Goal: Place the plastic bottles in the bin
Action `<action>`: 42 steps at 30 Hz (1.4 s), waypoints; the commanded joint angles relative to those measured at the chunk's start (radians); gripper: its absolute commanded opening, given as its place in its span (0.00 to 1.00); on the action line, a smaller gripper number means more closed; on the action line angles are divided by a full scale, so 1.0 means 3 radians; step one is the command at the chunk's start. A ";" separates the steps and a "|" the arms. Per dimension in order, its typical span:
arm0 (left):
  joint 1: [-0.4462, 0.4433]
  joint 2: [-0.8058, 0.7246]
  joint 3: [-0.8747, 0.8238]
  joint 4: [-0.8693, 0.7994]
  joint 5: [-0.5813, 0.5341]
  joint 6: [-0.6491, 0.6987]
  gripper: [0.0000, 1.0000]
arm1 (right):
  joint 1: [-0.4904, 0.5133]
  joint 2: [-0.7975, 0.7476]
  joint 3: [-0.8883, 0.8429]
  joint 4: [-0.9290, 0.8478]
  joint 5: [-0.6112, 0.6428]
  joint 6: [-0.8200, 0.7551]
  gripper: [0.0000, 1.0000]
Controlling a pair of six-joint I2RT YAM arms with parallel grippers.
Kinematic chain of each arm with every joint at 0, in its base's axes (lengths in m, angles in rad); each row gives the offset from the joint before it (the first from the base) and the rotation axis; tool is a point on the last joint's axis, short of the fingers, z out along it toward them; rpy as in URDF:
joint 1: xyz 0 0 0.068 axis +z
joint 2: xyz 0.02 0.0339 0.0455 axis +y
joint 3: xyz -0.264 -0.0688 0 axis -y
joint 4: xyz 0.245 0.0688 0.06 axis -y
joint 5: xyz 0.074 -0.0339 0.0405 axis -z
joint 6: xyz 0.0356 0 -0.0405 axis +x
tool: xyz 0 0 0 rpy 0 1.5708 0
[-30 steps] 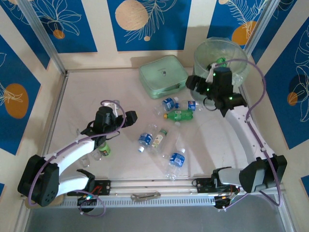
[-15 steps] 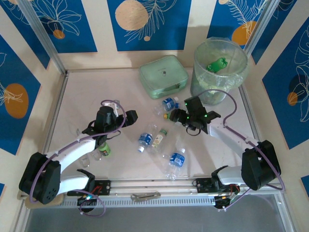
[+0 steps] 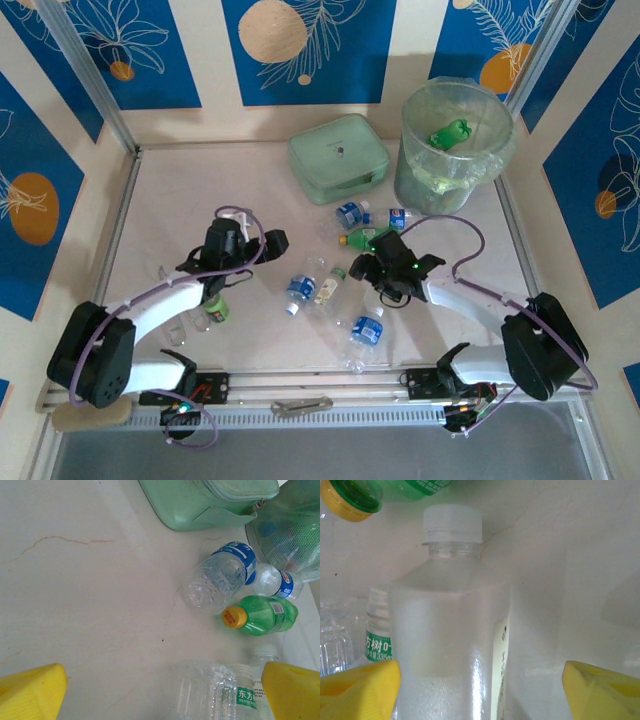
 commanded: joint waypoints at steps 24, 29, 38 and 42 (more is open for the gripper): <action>-0.0027 -0.0057 0.0059 0.0055 0.0048 0.0036 0.99 | 0.0047 0.0561 0.0142 0.0387 -0.0112 0.0160 0.59; -0.0027 -0.0097 0.0043 0.0043 0.0032 0.0037 0.99 | -0.0010 0.0479 0.0188 0.0372 -0.0183 0.0108 0.53; -0.0027 -0.0128 -0.0017 0.0081 0.0030 0.0028 0.99 | -0.0159 -0.0056 0.0284 0.0254 -0.0097 -0.0048 0.50; -0.0027 -0.0133 -0.0026 0.0081 0.0037 0.0037 0.99 | -0.0341 -0.0231 0.0417 0.0294 -0.0228 -0.0263 0.48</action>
